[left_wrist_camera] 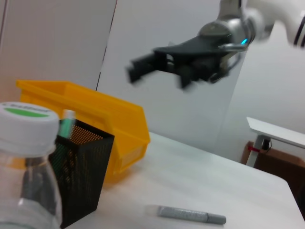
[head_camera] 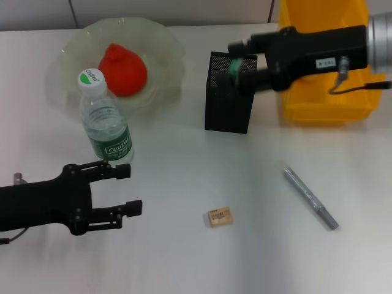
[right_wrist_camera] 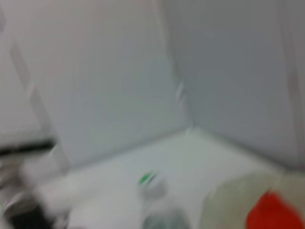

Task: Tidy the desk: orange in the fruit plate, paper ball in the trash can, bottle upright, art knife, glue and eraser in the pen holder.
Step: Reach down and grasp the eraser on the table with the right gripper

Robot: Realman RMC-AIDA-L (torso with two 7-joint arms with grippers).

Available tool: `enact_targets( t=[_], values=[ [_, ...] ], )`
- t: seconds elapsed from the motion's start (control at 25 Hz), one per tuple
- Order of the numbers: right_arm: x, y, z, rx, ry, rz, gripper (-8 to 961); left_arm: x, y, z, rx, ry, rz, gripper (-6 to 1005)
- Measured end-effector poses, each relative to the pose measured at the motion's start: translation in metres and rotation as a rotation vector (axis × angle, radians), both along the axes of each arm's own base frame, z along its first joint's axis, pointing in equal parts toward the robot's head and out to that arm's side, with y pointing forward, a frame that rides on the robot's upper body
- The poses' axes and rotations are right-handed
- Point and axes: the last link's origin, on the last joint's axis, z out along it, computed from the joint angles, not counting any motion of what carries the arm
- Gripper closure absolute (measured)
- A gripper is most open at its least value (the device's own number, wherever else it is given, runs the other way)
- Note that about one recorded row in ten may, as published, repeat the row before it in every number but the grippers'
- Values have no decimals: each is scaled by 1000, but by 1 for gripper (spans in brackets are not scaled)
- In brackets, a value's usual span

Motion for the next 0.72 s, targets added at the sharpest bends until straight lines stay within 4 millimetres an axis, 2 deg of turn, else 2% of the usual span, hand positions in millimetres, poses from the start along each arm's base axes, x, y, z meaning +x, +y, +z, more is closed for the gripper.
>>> enact_targets(
  t=[0.16,0.28,0.32,0.52,0.72],
  values=[
    [-29,-8,11,-158,-281,26,188,-4,1,8,4,16,-2,212],
    [-47,-11,8,-251,-477,12,104,-7,1,12,4,26,-3,212],
    [-50,-12,5,-270,-524,7,104,-7,1,13,3,28,-4,212],
    [-64,-17,-31,-313,-746,-3,105,-9,1,14,7,35,2,212],
    [-61,-31,-74,-340,-901,68,107,-9,1,14,7,38,3,212]
  ],
)
